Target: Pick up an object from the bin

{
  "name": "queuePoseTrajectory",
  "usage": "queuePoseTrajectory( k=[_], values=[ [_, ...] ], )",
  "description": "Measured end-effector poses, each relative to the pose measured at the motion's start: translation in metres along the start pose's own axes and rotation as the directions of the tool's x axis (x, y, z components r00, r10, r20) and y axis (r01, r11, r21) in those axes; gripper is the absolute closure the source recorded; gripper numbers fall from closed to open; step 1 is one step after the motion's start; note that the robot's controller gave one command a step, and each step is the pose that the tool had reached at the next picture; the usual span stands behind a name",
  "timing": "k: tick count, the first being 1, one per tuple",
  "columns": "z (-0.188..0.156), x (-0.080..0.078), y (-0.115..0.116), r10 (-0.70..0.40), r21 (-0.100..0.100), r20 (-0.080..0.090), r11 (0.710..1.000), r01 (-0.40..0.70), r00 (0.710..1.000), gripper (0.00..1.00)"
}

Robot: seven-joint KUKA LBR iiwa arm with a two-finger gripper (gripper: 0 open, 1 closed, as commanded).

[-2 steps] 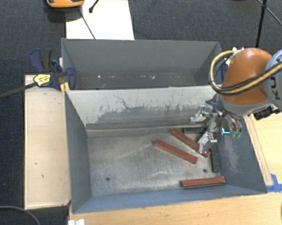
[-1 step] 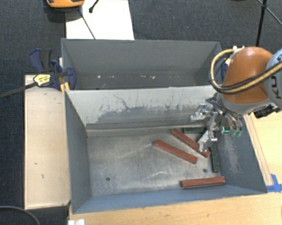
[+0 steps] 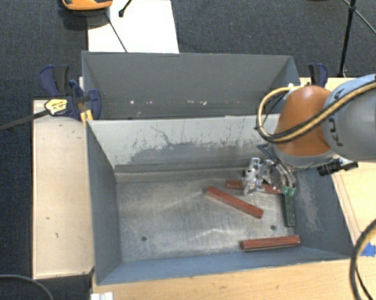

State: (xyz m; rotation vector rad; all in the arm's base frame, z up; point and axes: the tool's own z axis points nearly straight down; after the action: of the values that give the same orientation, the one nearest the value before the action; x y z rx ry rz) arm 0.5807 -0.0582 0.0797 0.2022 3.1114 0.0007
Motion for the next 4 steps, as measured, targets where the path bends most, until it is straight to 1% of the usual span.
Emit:
queuePoseTrajectory(
  k=[1, 2, 3, 4],
  values=[
    [0.002, 0.003, 0.000, -0.003, 0.001, -0.009, 1.000, 0.003, 1.000, 0.00],
    [0.001, 0.000, 0.001, -0.006, 0.000, 0.004, 1.000, 0.006, 1.000, 1.00],
    [0.001, 0.000, 0.001, -0.007, 0.000, 0.004, 1.000, 0.007, 1.000, 1.00],
    [-0.147, -0.004, 0.017, -0.186, -0.002, -0.016, 0.983, 0.186, 0.982, 1.00]
  ],
)
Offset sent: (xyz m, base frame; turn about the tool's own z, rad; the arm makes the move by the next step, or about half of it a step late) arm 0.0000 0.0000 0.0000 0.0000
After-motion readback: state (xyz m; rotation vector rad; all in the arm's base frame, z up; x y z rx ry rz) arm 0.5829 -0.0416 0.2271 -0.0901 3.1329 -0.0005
